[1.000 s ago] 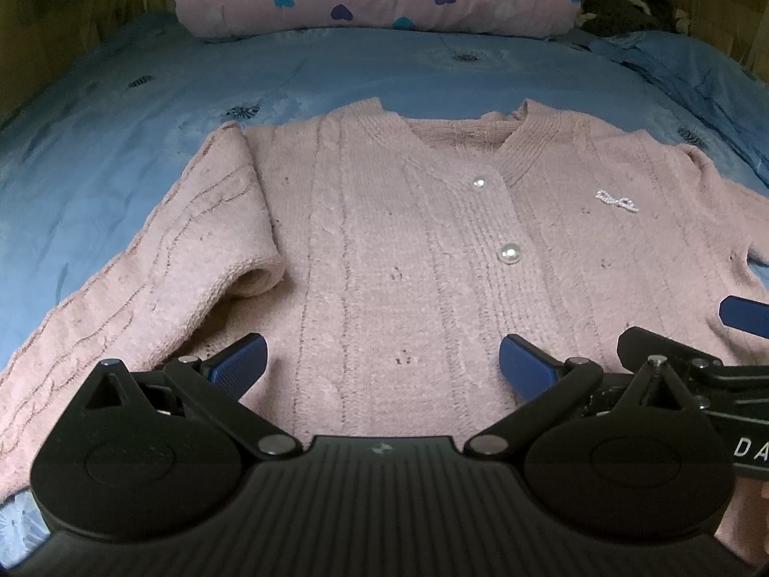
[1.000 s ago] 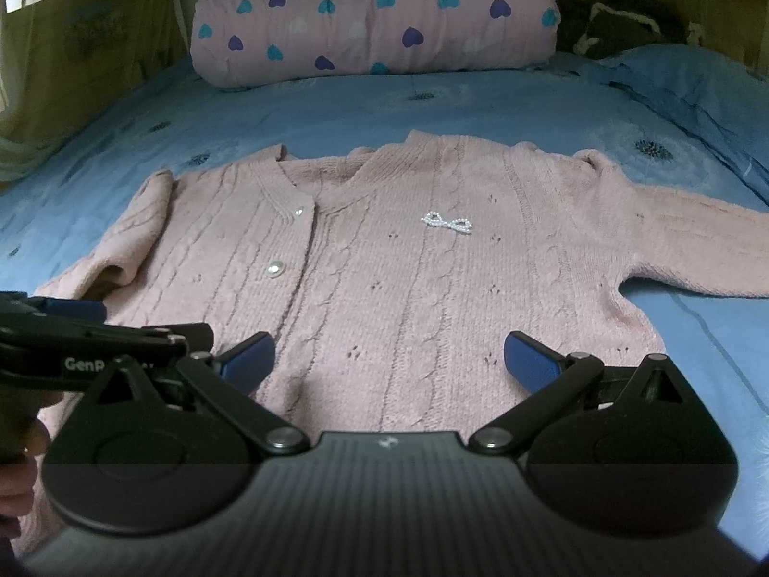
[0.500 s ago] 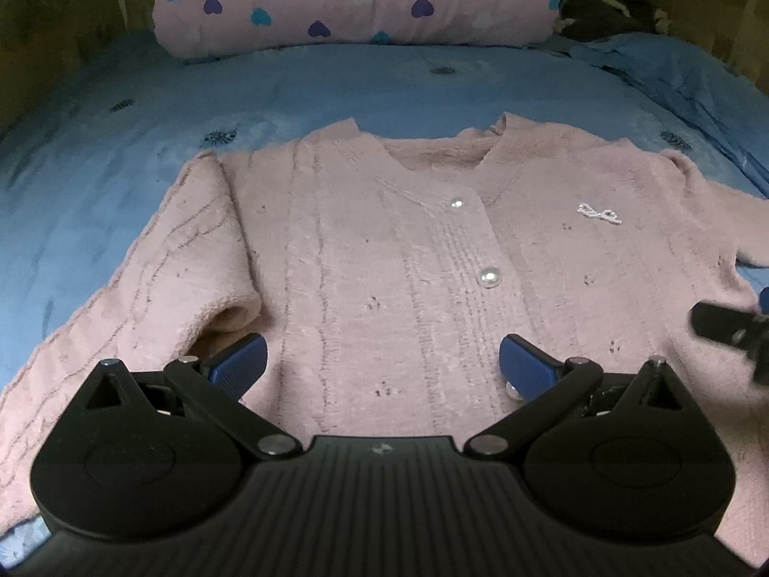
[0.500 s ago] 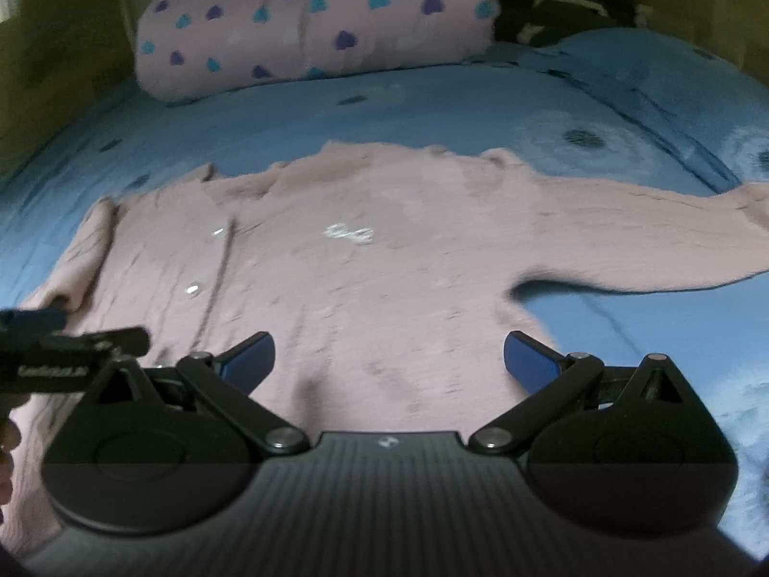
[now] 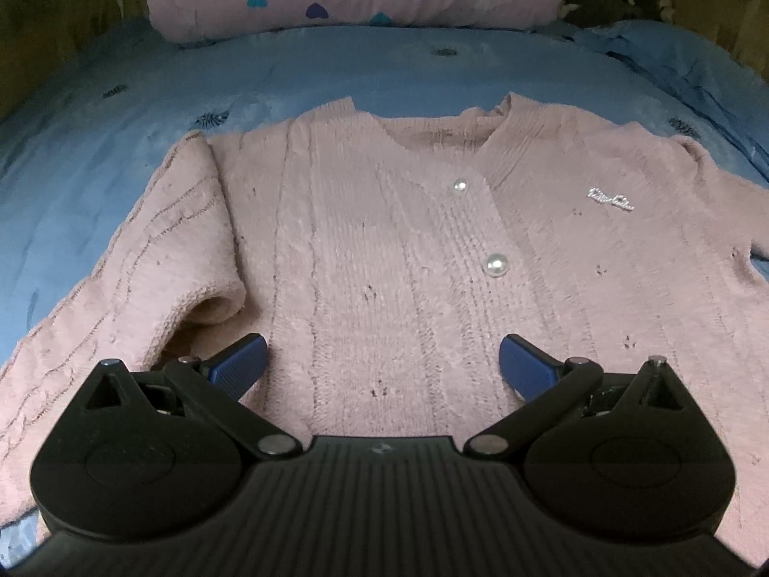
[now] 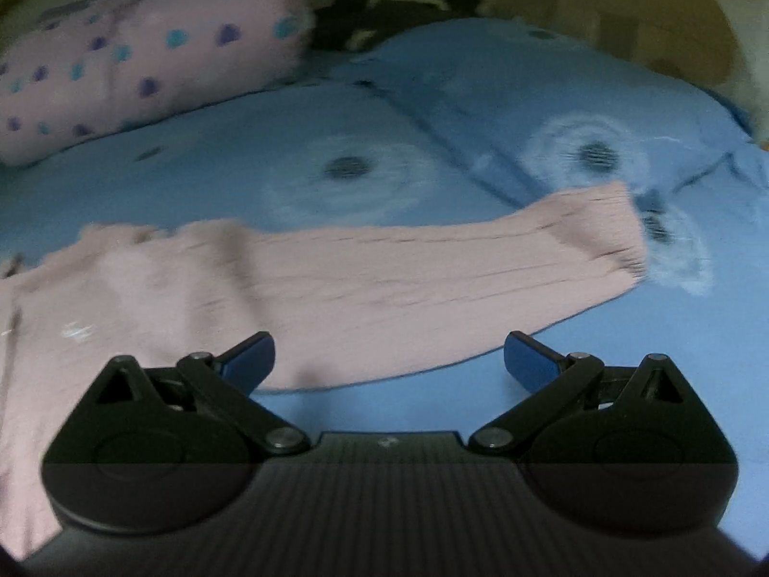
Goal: Fold small clothes
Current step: 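Grasp the pink sleeve cuff with the right tool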
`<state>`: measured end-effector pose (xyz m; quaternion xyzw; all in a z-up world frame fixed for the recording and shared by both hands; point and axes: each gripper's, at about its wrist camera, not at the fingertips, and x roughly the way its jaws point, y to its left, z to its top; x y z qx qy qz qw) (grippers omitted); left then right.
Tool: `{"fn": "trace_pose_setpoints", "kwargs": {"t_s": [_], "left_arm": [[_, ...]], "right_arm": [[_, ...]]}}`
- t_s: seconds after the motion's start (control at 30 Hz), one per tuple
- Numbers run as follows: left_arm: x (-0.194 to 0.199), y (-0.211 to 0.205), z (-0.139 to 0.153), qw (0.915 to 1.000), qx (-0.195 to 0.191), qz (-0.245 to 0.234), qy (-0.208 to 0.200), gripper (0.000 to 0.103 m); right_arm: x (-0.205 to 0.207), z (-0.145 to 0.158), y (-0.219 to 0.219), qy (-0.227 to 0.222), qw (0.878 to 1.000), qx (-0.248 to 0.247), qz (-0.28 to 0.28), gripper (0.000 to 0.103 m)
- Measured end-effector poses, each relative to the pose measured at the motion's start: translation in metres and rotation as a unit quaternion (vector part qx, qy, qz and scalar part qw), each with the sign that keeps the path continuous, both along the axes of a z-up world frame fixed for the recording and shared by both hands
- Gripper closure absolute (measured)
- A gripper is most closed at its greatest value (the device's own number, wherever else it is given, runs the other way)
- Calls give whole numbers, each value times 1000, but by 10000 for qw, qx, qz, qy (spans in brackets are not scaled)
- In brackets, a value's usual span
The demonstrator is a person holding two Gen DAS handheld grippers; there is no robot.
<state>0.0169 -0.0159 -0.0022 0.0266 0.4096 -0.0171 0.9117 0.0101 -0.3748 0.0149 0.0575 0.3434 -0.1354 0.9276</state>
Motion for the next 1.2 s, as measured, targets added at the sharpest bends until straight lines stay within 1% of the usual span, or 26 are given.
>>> {"fn": "trace_pose_setpoints", "kwargs": {"t_s": [0.13, 0.17, 0.27, 0.4, 0.5, 0.6, 0.67, 0.73, 0.77, 0.8, 0.87, 0.9, 0.93, 0.97, 1.0, 1.03, 1.07, 1.1, 1.13, 1.17, 1.2], "left_arm": [[4, 2, -4, 9999, -106, 46, 59, 0], [4, 3, -5, 9999, -107, 43, 54, 0], [6, 1, -7, 10000, -52, 7, 37, 0], [9, 0, -10, 10000, -38, -18, 54, 0], [10, 1, -12, 9999, -74, -21, 67, 0], [9, 0, -14, 10000, -57, 0, 5, 0], [6, -2, -15, 10000, -8, 3, -68, 0], [5, -3, -15, 10000, -3, 0, -85, 0], [6, -3, -15, 9999, -7, -16, -102, 0], [6, -3, -15, 9999, -2, -31, -118, 0], [5, -4, -15, 9999, 19, -61, -147, 0], [5, -4, -15, 9999, 26, -66, -153, 0], [5, -4, -15, 9998, 31, -64, -159, 0], [5, -5, -14, 9998, 49, -61, -171, 0], [5, -6, -14, 9998, 68, -59, -178, 0], [5, -7, -14, 9998, 91, -57, -182, 0], [5, -7, -13, 9998, 102, -59, -183, 0], [5, -7, -13, 9998, 111, -61, -178, 0], [5, -7, -12, 9998, 107, -59, -168, 0], [6, -7, -12, 9998, 99, -54, -156, 0], [5, -7, -11, 9998, 94, -54, -150, 0]], "right_arm": [[12, -11, -28, 86, 9993, -18, -364, 0], [13, -10, -35, 92, 9989, -57, -451, 0], [22, -21, -50, 159, 9976, -22, -678, 0], [31, -36, -67, 298, 9959, 263, -808, 0], [32, -45, -75, 81, 9948, 452, -907, 0], [33, -44, -83, -200, 9911, 676, -1133, 0], [33, -43, -91, -473, 9827, 1054, -1446, 0], [35, -43, -95, -772, 9762, 1356, -1508, 0], [36, -43, -97, -888, 9737, 1454, -1515, 0], [35, -44, -98, -1008, 9711, 1518, -1542, 3], [34, -47, -101, -1187, 9661, 1662, -1577, 4], [34, -48, -102, -1218, 9647, 1705, -1596, 6], [33, -50, -102, -1216, 9657, 1671, -1574, 11], [35, -50, -100, -1146, 9696, 1521, -1533, 15], [37, -50, -96, -978, 9759, 1260, -1488, 21], [40, -49, -89, -787, 9829, 944, -1369, 24], [42, -49, -84, -632, 9873, 707, -1274, 27], [43, -48, -83, -572, 9880, 642, -1286, 33], [42, -46, -85, -552, 9869, 653, -1367, 43], [40, -45, -88, -573, 9845, 722, -1493, 49], [38, -44, -93, -631, 9816, 812, -1609, 67]]}}
